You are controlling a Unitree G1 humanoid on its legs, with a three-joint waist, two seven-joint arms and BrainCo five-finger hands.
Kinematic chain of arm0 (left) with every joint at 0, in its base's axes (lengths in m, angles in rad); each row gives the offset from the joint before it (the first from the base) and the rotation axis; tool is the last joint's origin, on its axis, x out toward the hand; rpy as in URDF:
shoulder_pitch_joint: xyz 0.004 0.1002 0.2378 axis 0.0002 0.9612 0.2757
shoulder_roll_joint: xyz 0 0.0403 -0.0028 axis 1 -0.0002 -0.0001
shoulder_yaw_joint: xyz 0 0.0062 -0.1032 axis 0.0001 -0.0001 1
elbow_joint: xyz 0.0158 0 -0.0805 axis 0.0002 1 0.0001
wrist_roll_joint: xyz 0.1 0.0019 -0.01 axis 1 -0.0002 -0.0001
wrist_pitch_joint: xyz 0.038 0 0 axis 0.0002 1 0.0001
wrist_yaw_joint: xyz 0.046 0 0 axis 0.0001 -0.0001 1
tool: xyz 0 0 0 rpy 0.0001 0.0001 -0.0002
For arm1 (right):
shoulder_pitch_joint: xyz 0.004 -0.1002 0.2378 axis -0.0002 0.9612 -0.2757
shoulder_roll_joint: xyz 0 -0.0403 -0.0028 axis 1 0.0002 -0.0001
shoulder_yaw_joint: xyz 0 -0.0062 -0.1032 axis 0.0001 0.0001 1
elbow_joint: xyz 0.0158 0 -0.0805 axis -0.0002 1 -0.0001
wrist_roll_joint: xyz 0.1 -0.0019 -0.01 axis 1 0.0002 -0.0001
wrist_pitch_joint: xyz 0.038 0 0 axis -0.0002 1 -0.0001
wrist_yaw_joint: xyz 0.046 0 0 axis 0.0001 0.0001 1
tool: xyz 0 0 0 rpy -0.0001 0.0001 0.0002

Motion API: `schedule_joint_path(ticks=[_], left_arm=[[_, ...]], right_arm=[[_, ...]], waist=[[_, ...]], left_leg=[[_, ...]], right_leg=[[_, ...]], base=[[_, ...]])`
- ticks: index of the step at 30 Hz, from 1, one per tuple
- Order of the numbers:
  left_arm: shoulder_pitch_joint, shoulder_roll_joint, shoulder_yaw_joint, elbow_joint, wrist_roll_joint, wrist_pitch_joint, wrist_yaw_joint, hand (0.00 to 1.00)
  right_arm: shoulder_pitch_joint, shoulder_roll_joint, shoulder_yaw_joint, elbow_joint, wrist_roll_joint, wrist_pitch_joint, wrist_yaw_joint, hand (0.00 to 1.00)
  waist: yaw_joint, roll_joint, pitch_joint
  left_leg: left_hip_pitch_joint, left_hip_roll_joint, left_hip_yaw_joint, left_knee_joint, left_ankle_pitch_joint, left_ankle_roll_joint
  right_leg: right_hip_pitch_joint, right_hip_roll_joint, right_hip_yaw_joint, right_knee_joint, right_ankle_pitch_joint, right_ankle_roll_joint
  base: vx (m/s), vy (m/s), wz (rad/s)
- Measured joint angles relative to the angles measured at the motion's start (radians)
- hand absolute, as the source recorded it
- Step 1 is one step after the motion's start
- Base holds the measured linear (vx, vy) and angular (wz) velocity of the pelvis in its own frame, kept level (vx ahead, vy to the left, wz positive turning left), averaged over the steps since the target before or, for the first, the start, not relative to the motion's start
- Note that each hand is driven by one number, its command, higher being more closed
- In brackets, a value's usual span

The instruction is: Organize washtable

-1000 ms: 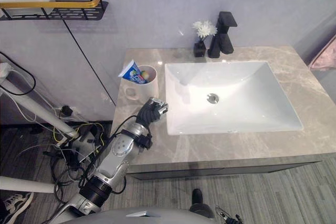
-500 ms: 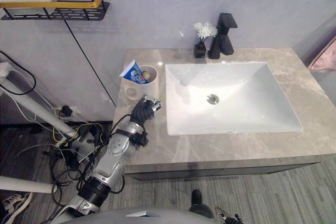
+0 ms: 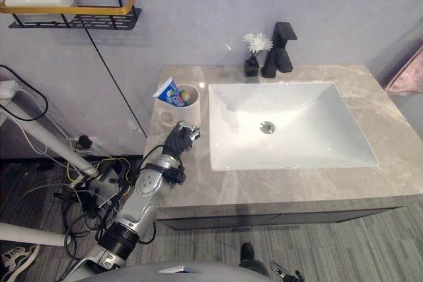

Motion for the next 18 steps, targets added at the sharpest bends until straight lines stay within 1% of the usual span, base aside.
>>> schedule_joint_path(ticks=[8,18], left_arm=[[-0.047,-0.006,-0.001,0.052,0.001,0.0,0.008,1.0],[-0.139,-0.043,0.01,0.159,-0.003,0.001,0.08,1.0]], right_arm=[[0.0,-0.002,0.006,0.0,0.0,0.0,0.0,0.0],[0.0,-0.003,0.005,0.0,0.002,0.006,-0.005,0.0]], waist=[[0.0,0.0,0.0],[-0.002,-0.002,-0.001]], left_leg=[[0.002,0.0,0.006,-0.002,0.0,0.0],[0.003,0.0,0.01,-0.002,-0.001,-0.001]], right_leg=[[-0.002,0.001,0.006,0.0,0.0,0.0],[-0.004,0.002,0.012,0.0,0.0,0.0]], base=[[0.0,0.0,0.0],[0.0,0.0,0.0]])
